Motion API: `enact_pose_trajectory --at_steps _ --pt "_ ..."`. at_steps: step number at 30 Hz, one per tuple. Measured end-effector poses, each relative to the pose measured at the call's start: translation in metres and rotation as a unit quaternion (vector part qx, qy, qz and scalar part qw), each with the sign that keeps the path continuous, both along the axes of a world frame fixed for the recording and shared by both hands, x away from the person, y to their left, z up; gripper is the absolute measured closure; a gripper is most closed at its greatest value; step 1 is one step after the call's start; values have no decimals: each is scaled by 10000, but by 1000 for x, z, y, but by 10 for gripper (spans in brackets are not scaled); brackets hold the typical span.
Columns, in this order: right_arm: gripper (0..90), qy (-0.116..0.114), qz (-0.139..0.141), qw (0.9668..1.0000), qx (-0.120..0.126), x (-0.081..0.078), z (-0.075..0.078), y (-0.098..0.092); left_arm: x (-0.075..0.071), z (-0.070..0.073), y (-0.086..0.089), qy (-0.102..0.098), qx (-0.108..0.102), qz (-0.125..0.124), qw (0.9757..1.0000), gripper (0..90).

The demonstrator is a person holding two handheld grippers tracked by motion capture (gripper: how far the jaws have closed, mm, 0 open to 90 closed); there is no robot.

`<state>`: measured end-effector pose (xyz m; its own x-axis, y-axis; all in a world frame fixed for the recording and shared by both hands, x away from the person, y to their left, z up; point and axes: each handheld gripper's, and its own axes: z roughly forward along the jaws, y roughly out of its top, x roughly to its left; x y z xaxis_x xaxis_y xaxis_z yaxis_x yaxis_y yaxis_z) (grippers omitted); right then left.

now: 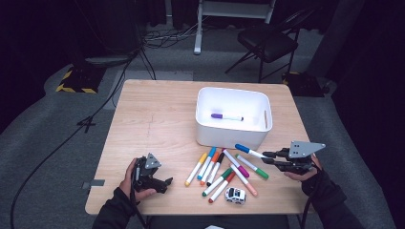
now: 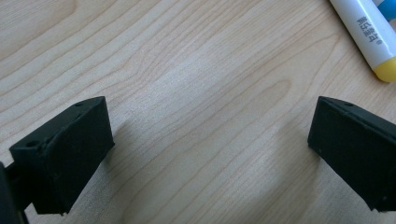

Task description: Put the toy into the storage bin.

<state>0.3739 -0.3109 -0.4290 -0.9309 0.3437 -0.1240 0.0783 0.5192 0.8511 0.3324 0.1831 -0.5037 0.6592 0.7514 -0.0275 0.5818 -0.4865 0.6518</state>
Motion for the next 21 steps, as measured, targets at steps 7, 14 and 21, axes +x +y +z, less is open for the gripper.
enact_pose_trajectory --at_steps 7,14,21 --pt "769 -191 94 9996 168 -3 19 -3 0 0 0 -2 0 1 10000 2" --pt "769 -394 116 9986 334 -3 39 -6 0 0 0 -1 -1 2 10000 2" --pt "769 -587 15 9972 459 1 58 -11 0 0 0 -2 -1 1 10000 2"
